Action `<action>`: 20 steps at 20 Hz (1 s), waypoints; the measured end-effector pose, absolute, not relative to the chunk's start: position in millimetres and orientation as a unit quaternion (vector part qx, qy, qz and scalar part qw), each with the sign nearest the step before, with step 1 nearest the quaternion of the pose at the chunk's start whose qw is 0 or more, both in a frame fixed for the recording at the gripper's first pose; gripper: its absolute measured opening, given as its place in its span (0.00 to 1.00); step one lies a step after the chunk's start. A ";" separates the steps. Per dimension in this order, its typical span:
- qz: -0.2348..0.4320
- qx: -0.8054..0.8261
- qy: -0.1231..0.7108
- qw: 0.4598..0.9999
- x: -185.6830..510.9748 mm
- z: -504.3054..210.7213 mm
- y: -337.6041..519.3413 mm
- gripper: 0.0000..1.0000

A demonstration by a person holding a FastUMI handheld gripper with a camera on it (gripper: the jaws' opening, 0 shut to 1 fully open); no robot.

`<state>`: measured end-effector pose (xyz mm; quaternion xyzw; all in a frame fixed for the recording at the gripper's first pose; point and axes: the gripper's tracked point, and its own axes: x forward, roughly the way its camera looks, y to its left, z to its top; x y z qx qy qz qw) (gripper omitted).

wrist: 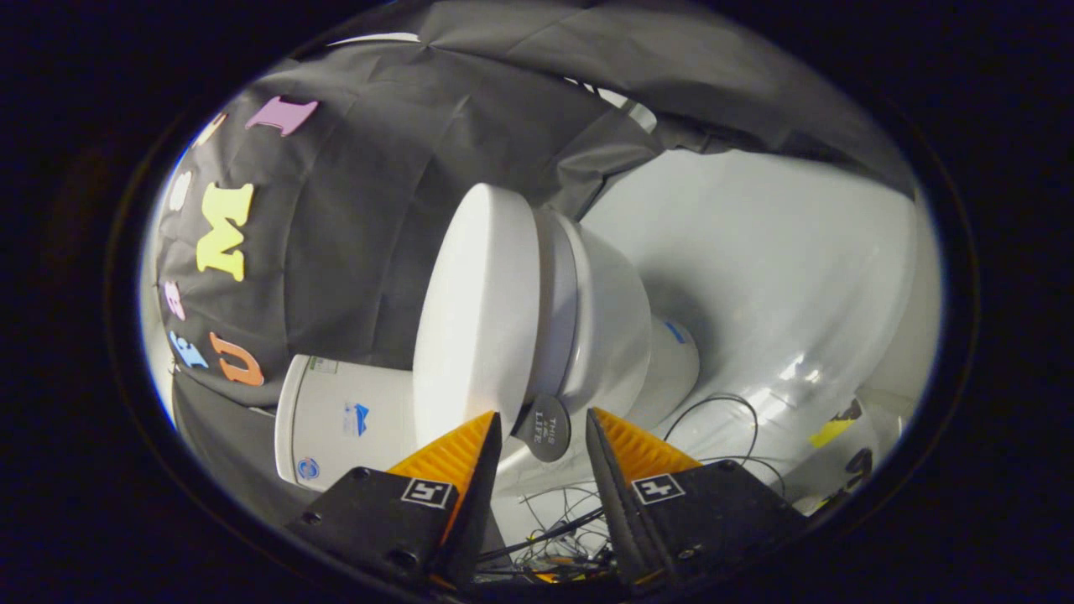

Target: Open the toilet lid.

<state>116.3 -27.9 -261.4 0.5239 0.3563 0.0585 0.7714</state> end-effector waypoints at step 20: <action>0.054 0.564 0.356 0.743 123.3 -260.1 -32.1 0.12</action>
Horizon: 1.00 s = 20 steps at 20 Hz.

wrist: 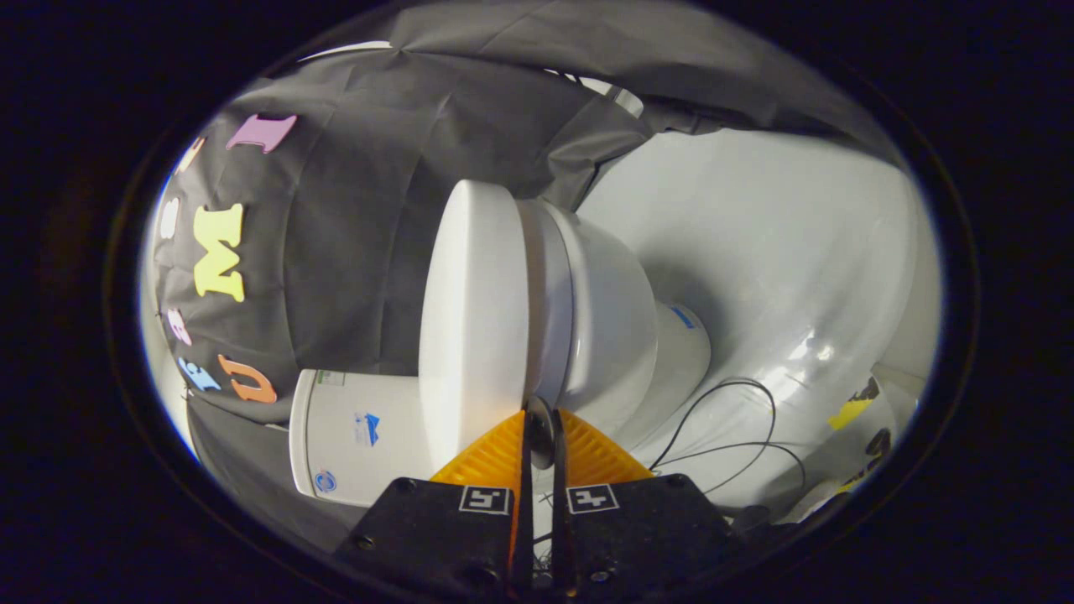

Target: Open the toilet lid.

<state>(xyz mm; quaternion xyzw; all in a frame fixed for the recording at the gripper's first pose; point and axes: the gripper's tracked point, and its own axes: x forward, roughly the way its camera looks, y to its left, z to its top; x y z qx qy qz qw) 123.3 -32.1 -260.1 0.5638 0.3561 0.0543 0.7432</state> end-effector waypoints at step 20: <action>0.077 0.527 0.307 0.789 125.6 -217.7 -28.8 0.07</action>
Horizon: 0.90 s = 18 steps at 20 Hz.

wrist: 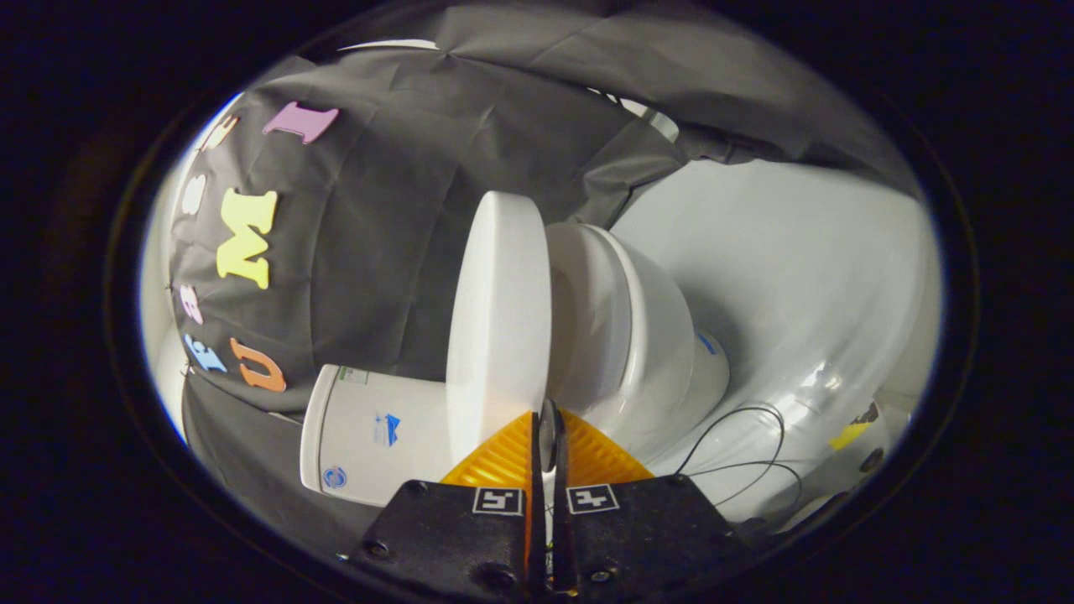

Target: Open the toilet lid.

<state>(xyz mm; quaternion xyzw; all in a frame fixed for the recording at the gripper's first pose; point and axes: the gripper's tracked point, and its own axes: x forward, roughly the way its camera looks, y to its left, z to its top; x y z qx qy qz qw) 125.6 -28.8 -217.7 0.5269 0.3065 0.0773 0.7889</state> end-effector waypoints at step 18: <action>0.075 0.485 0.272 0.828 126.7 -170.5 -15.4 0.05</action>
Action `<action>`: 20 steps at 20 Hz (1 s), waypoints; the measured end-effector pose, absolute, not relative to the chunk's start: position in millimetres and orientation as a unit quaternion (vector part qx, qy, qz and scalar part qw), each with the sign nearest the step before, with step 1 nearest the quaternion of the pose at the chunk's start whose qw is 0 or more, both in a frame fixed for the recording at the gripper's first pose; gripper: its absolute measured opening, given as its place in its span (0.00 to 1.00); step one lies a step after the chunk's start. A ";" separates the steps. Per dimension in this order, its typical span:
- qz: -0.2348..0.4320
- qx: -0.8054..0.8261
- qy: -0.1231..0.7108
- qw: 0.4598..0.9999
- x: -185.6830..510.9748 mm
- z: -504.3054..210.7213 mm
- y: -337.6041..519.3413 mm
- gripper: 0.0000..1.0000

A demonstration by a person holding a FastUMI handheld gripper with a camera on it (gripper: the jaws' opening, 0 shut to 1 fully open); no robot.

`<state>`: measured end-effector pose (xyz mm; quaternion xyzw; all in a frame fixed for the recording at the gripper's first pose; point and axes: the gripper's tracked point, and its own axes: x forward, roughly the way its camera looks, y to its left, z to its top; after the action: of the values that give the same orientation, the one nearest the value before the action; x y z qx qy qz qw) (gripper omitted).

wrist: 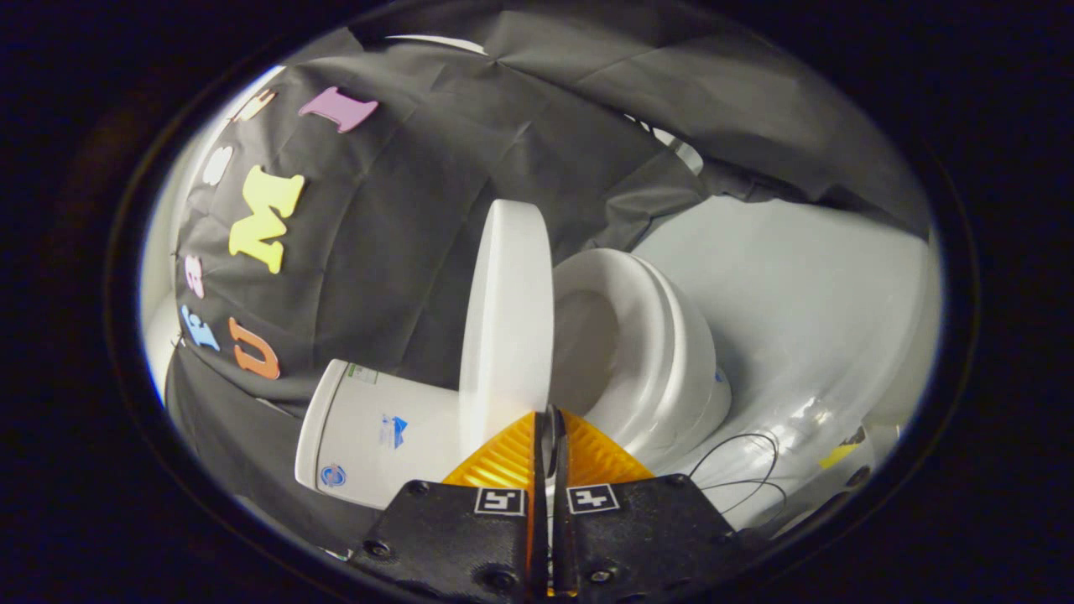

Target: Open the toilet lid.

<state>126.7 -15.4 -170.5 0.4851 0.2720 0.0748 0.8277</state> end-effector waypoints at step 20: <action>0.077 0.392 0.247 0.883 119.5 -96.2 20.1 0.05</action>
<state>119.5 20.1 -96.2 0.3915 0.2471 0.0774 0.8830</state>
